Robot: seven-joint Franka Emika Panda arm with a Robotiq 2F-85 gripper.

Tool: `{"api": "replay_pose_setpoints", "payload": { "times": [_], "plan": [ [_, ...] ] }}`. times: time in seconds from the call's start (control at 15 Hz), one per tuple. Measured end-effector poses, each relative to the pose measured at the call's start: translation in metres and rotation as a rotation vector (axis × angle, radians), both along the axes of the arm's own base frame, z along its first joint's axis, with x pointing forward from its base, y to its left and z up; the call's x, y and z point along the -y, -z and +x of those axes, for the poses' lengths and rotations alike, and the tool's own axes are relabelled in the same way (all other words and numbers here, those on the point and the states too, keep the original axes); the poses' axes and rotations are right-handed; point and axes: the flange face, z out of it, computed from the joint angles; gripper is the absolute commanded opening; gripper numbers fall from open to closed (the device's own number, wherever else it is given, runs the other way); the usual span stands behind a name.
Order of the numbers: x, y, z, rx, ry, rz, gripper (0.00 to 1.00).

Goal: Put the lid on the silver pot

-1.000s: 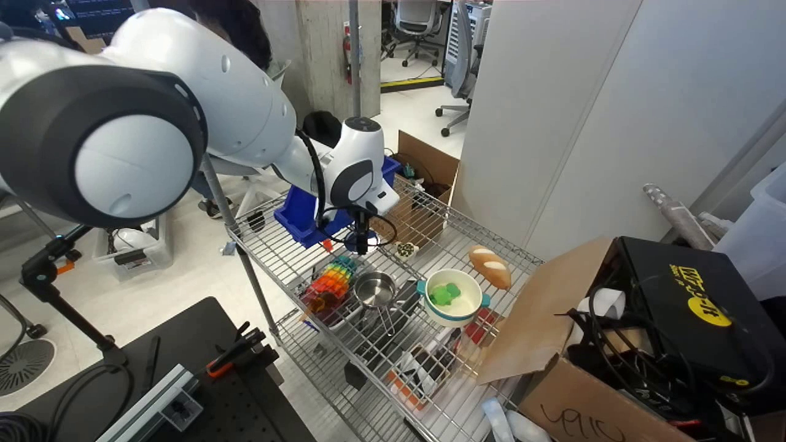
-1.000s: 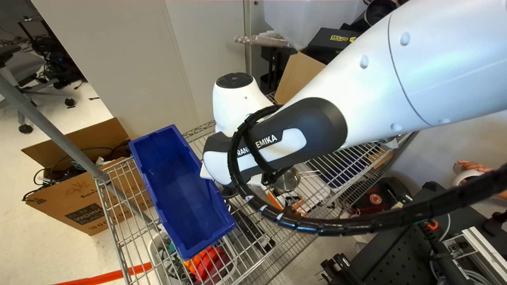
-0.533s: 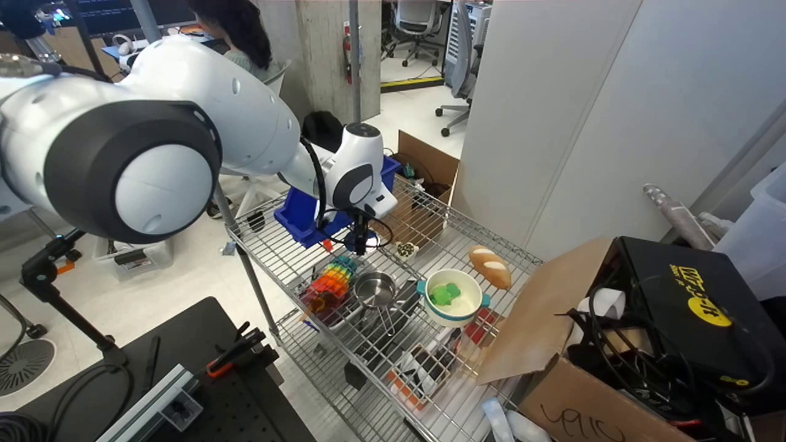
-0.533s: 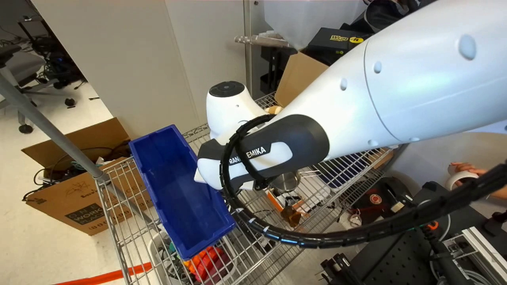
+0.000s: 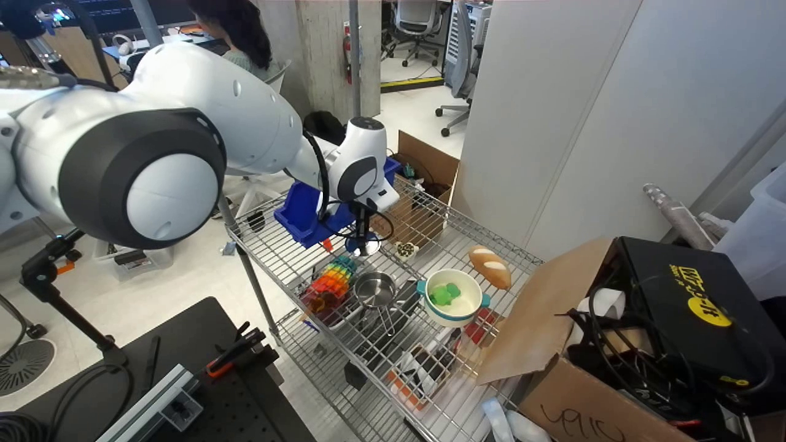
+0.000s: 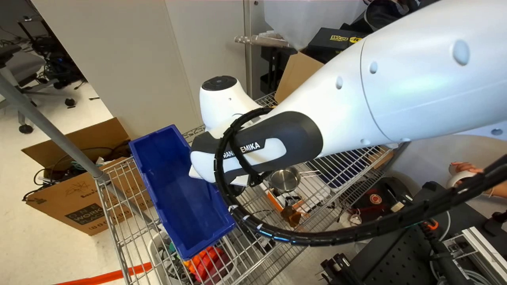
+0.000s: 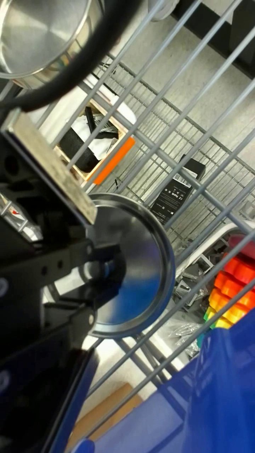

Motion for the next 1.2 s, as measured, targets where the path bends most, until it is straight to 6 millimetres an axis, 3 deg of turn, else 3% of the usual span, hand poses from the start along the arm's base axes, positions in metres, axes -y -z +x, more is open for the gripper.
{"api": "replay_pose_setpoints", "payload": {
  "times": [0.07,0.53,0.8,1.0,1.2],
  "plan": [
    [0.0,0.0,0.001,-0.005,0.002,-0.002,0.05],
    [-0.004,-0.005,0.001,-0.004,-0.035,-0.044,0.05],
    [0.003,-0.038,0.006,0.037,-0.059,-0.084,0.05],
    [0.019,-0.066,0.002,0.042,-0.05,-0.092,0.05],
    [0.042,-0.08,-0.01,0.019,-0.038,-0.096,0.05]
  ]
}}
